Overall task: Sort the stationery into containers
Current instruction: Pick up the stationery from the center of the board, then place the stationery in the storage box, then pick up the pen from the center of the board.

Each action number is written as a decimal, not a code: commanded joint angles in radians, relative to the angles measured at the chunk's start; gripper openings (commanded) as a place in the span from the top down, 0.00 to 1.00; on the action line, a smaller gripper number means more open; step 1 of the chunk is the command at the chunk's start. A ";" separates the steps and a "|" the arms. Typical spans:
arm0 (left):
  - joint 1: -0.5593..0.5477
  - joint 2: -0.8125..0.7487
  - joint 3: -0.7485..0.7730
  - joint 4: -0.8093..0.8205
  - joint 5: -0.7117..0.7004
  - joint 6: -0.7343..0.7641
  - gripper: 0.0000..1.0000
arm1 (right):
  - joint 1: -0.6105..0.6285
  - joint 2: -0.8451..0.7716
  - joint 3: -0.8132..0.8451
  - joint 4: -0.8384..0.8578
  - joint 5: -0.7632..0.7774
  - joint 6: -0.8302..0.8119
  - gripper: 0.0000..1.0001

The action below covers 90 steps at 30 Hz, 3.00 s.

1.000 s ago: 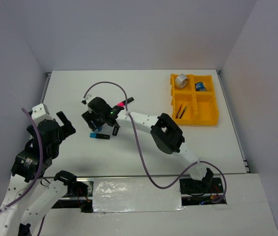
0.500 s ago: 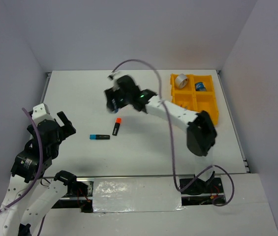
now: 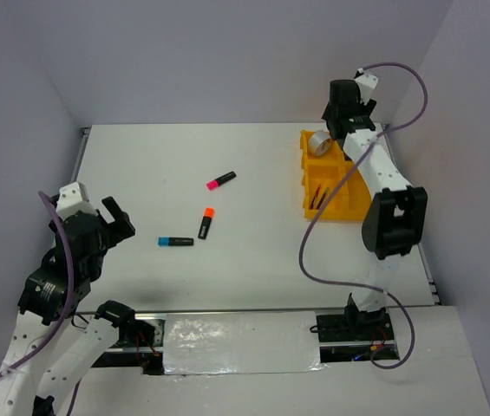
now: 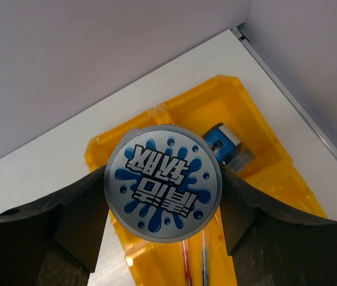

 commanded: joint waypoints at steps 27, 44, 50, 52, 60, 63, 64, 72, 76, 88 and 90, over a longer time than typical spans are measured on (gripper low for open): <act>0.005 0.049 -0.019 0.097 0.150 0.085 0.01 | -0.216 0.557 0.496 -0.020 -0.022 -0.131 1.00; 0.005 0.041 -0.021 0.099 0.153 0.086 0.01 | -0.242 0.572 0.433 -0.037 -0.231 -0.120 0.98; 0.005 0.039 -0.019 0.100 0.153 0.086 0.01 | -0.242 0.535 0.389 -0.034 -0.233 -0.088 0.61; 0.005 0.036 -0.019 0.100 0.155 0.086 0.01 | -0.242 0.528 0.388 -0.043 -0.227 -0.073 0.35; 0.005 0.047 -0.019 0.100 0.158 0.088 0.01 | -0.240 0.456 0.424 -0.078 -0.274 -0.019 0.00; 0.005 0.047 -0.019 0.100 0.153 0.088 0.01 | -0.231 0.426 0.457 -0.115 -0.302 -0.004 0.00; 0.005 0.047 -0.019 0.099 0.152 0.086 0.01 | -0.227 0.414 0.458 -0.117 -0.308 -0.004 0.00; 0.009 0.069 -0.010 0.076 0.100 0.063 0.01 | 0.009 0.115 0.232 -0.109 -0.305 -0.036 0.00; 0.026 0.098 -0.004 0.060 0.066 0.048 0.01 | 0.241 -0.041 0.041 -0.068 -0.268 -0.094 0.00; 0.114 0.089 -0.009 0.063 0.073 0.042 0.01 | 0.840 0.145 -0.099 -0.135 -0.028 0.347 0.00; 0.112 0.082 -0.010 0.067 0.076 0.045 0.01 | 0.852 0.182 -0.092 -0.101 -0.065 0.366 0.00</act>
